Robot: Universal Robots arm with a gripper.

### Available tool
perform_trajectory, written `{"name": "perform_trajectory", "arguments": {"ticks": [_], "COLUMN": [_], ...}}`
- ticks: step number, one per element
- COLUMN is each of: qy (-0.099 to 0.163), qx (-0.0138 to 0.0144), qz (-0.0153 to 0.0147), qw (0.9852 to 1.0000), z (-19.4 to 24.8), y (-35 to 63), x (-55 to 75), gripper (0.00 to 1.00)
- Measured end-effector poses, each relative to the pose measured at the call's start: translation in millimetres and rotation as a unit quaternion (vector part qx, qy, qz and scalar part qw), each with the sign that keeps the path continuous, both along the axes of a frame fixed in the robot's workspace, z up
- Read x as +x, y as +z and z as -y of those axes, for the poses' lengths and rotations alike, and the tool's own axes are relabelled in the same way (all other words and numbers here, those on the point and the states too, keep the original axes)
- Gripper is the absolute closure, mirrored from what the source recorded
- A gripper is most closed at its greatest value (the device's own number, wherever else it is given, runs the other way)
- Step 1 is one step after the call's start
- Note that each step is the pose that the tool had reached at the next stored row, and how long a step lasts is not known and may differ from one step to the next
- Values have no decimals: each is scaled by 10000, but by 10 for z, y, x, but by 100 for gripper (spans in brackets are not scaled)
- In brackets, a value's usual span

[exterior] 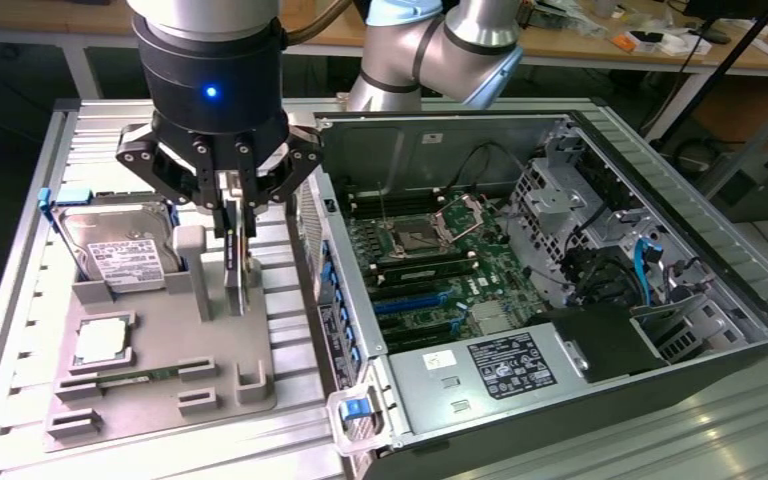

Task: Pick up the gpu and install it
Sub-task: 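Pick up the gpu and move the gpu toward the slot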

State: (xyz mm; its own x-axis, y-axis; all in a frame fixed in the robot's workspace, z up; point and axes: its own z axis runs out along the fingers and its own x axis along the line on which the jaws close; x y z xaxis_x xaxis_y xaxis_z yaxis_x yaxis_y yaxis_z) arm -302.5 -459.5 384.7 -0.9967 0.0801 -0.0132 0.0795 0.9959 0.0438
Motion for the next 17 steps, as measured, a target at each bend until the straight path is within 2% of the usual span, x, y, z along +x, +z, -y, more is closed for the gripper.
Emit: {"name": "perform_trajectory", "arguments": {"ticks": [17], "qy": [0], "qx": [0], "qz": [0], "qw": [10000], "z": [0], "y": [59], "x": [0], "gripper": [73]}}
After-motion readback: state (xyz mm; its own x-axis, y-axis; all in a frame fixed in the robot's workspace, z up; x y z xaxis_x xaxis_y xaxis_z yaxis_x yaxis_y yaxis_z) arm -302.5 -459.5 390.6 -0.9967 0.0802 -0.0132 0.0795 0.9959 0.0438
